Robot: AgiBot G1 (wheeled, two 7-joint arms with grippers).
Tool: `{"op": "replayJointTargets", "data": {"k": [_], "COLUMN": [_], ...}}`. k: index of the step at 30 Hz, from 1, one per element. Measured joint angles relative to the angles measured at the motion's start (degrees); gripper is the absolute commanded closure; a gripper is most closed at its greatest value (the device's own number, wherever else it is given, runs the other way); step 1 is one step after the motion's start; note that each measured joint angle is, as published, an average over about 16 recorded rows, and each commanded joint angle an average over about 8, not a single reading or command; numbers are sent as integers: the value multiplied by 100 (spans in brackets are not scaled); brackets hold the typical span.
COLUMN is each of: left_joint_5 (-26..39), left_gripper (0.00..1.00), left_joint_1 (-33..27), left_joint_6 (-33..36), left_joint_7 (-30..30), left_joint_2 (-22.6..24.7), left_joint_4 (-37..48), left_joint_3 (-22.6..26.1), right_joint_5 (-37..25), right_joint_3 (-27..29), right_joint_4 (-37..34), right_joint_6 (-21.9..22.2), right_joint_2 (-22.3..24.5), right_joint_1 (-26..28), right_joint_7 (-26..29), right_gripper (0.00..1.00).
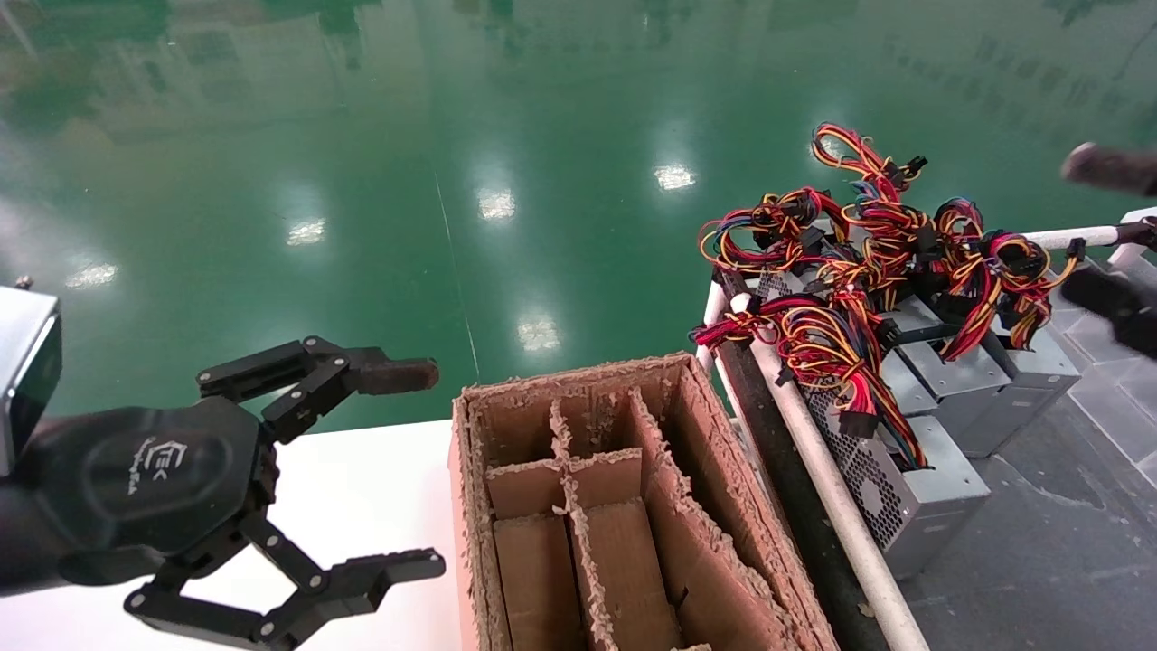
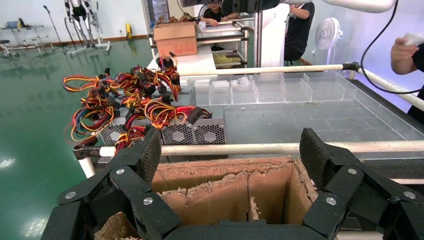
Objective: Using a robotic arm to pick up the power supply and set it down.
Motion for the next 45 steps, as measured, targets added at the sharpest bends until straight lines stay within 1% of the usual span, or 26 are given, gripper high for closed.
{"op": "replayJointTargets", "data": {"k": [45], "left_joint_5": [-1], "left_gripper": [0], "left_joint_1": [-1], "left_joint_6": [0], "left_joint_7": [1], "left_joint_2": [0], "left_joint_4": [0], "left_joint_3": [2], "right_joint_5": [-1015], "right_joint_3": [2015], "right_joint_4": [2931], "right_joint_6": [359], "right_joint_2": [-1107], "right_joint_1": [-1953], "right_joint_7": [1178], "right_gripper": [0]}}
